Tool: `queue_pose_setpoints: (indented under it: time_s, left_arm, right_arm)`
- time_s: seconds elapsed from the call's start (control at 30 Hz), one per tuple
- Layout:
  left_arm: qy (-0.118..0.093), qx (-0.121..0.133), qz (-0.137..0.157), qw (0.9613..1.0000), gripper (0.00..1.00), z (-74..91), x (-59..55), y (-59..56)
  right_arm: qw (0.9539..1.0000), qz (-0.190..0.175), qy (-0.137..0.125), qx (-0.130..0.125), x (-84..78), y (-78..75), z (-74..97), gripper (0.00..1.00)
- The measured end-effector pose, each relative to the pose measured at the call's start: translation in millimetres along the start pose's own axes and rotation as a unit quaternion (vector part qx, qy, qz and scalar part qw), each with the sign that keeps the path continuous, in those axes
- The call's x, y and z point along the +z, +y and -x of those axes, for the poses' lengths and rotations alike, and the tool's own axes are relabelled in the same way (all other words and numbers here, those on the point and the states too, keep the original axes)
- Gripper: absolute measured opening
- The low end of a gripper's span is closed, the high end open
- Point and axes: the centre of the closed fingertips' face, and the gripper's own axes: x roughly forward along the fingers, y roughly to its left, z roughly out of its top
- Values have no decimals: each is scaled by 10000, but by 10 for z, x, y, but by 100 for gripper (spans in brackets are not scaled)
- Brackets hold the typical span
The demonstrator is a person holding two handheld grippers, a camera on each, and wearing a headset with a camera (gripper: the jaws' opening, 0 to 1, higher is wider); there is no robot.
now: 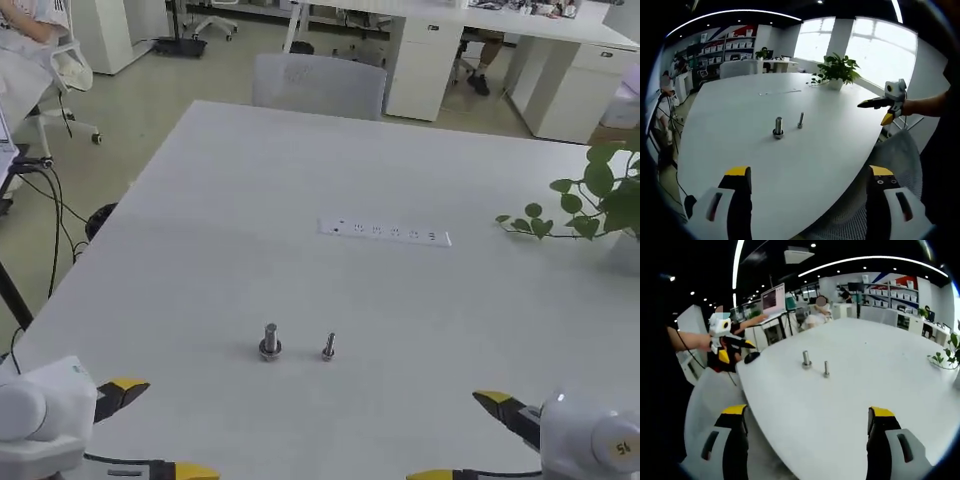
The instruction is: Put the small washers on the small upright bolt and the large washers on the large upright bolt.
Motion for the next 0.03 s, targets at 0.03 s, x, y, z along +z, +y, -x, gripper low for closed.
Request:
queue_pose_setpoints:
  time_s: [0.03]
  left_arm:
    - [-2,18,3,10000,96,6,12,0]
  right_arm:
    - [10000,5,35,-31,-21,-8,-4,100]
